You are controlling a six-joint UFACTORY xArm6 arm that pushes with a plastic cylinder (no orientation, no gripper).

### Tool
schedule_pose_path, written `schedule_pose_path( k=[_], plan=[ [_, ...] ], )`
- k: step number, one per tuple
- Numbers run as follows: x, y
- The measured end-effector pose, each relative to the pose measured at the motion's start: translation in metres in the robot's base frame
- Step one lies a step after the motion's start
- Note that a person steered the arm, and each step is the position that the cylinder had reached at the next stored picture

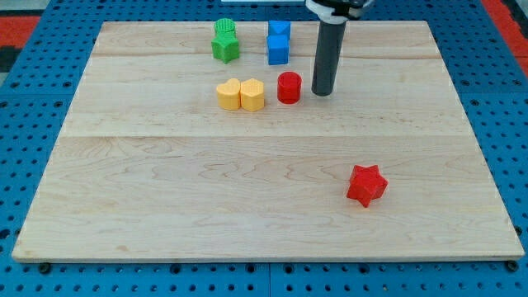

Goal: Push the red star into the yellow blocks

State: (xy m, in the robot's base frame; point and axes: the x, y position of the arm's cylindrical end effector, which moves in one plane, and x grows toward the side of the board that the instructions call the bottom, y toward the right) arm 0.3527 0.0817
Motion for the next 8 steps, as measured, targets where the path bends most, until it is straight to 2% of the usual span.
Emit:
schedule_pose_path(
  k=[2,3,4,5,6,7,8],
  plan=[
    [-0.003,-0.066],
    [0.014,0.004],
    [0.102,0.063],
    [0.168,0.080],
    [0.176,0.066],
    [0.222,0.032],
    [0.216,-0.022]
  ],
)
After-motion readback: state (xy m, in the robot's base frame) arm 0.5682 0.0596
